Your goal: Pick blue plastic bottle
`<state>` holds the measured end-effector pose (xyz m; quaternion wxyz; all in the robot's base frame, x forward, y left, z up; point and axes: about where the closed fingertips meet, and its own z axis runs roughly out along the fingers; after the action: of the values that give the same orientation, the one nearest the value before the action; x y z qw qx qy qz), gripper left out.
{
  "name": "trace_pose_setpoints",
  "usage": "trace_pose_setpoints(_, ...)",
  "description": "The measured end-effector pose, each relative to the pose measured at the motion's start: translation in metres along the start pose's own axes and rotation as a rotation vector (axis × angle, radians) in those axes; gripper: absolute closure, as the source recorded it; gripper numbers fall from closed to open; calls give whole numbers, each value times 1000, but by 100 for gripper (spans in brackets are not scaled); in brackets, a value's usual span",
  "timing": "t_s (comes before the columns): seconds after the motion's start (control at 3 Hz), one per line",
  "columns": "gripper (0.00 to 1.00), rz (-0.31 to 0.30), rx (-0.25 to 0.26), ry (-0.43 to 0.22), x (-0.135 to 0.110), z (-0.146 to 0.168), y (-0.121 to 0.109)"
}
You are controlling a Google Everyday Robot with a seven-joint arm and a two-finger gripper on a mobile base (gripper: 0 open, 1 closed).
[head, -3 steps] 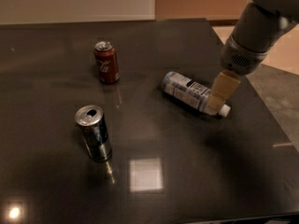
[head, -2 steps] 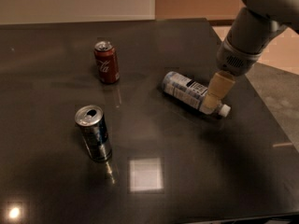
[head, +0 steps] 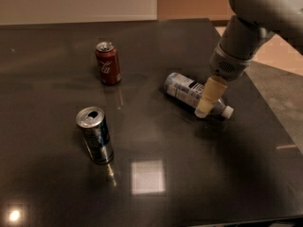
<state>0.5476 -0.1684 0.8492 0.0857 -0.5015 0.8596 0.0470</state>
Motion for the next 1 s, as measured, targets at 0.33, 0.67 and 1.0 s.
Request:
trace_pose_setpoints(0.33,17,1,-22,4,-4,7,6)
trace_pose_setpoints(0.67,40,-9,-28,6,-8,4,15)
trace_pose_setpoints(1.0,64,-19,-20,-1,-13,-7,23)
